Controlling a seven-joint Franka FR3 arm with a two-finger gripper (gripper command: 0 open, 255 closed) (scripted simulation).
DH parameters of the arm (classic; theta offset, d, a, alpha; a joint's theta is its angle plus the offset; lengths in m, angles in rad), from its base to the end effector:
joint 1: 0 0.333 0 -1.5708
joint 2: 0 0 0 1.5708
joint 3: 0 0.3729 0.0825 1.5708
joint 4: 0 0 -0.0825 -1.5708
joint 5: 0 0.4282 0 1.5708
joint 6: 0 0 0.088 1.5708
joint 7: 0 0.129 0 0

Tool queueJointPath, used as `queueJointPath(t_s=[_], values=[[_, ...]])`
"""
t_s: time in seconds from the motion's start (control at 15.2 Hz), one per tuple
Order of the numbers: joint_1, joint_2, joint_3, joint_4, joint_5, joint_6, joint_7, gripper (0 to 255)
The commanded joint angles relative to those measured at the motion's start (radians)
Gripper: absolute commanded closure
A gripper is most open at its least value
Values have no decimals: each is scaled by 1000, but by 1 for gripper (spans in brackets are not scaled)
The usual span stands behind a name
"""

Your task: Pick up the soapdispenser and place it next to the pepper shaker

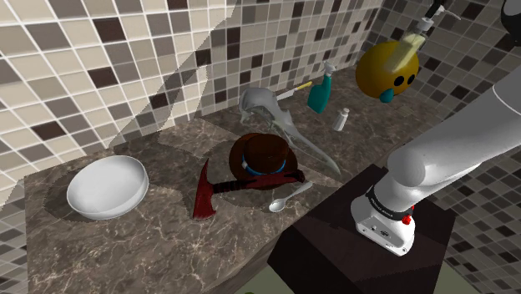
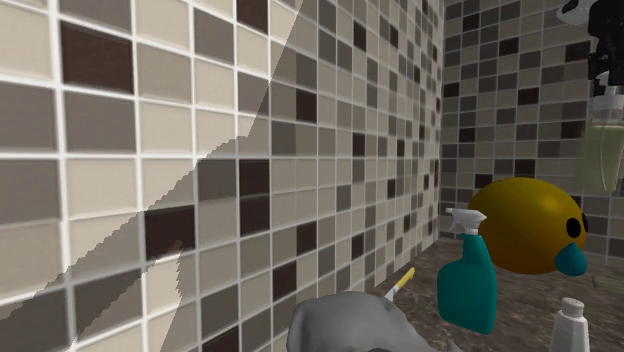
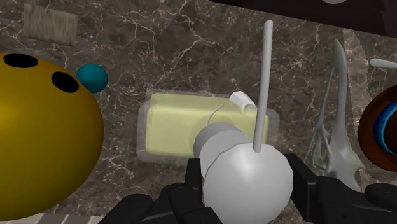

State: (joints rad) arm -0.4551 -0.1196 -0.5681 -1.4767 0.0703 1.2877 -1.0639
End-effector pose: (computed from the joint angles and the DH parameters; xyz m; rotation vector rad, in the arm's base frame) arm 0.2613 -0.4554 0.7402 -2.9959 -0.0951 -0.1056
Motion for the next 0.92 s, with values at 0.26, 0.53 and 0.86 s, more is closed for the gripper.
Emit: queueJointPath(t_s=[0.26,0.53,0.86], values=[[2,-46,13,-131,-23,94,9,255],[1,-69,19,-209,-34,152,12,255],[-1,-91,22,-297,-45,222,13,255]])
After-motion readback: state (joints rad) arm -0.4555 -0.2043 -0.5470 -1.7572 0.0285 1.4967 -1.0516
